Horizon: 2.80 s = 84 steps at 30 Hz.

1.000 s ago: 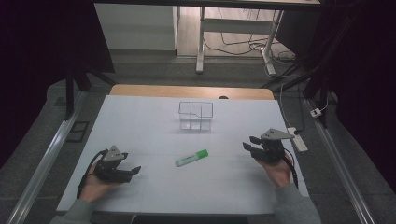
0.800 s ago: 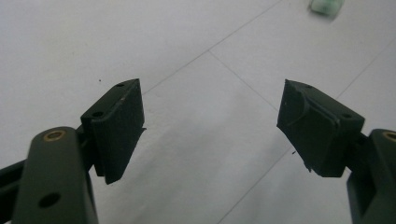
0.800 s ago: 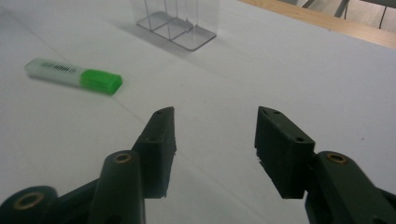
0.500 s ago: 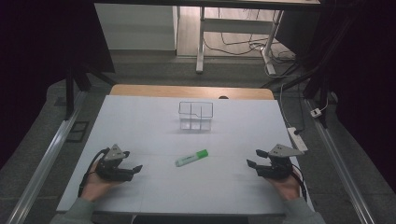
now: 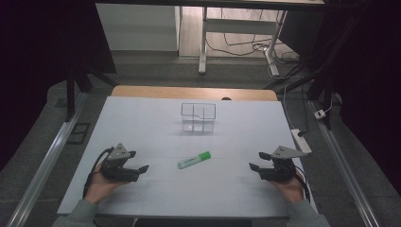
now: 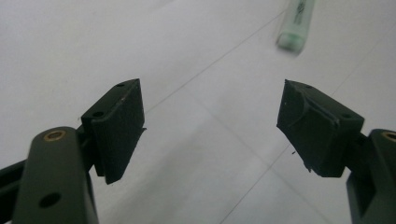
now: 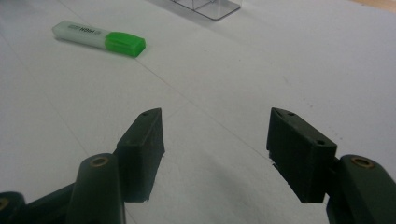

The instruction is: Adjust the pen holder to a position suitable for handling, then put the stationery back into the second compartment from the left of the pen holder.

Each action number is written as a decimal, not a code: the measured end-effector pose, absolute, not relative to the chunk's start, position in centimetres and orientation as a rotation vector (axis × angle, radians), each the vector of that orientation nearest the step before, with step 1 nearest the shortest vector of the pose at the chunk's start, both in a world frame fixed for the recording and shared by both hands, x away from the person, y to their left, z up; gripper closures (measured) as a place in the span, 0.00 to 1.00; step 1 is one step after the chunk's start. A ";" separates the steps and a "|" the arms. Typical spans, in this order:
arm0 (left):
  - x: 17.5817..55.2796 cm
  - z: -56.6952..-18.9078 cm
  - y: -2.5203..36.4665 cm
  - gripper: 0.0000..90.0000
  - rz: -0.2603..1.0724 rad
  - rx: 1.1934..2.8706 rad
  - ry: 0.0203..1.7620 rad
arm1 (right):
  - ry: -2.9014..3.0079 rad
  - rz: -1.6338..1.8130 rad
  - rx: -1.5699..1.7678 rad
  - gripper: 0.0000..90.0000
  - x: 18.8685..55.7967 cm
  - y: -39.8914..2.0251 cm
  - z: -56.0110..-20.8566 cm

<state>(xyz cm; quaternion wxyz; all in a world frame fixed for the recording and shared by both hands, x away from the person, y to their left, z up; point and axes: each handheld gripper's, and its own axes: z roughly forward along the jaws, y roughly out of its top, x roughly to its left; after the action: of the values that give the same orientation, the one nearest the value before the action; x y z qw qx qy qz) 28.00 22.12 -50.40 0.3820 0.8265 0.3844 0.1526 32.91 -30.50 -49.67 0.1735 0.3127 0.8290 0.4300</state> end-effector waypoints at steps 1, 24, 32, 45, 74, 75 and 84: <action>28.1 -50.2 22.0 0.26 0.387 2.109 0.978 | 2.360 1.194 0.870 0.40 32.8 -30.4 -49.6; 31.3 -46.6 16.1 0.27 0.306 2.198 0.827 | 2.380 1.211 0.851 0.41 33.1 -30.1 -49.7; 32.1 -46.4 13.6 0.27 0.267 2.233 0.764 | 2.379 1.212 0.848 0.40 33.0 -30.1 -49.7; 33.4 -46.4 10.4 0.27 0.224 2.278 0.695 | 2.388 1.215 0.860 0.40 33.1 -30.1 -49.8; 37.8 -48.8 4.5 0.29 0.126 2.412 0.660 | 2.449 1.160 0.829 0.40 34.1 -29.1 -50.6; 37.9 -48.9 4.3 0.29 0.124 2.417 0.659 | 2.451 1.165 0.835 0.40 34.1 -29.0 -50.6; 39.0 -50.1 3.2 0.34 0.105 2.447 0.669 | 2.464 1.150 0.820 0.40 34.2 -28.7 -50.7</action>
<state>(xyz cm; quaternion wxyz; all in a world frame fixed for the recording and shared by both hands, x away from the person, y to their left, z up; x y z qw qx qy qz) 39.00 3.18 -50.09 0.2967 0.9204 0.2517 0.0394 34.23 -28.68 -50.69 0.1500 0.2855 0.8577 0.4004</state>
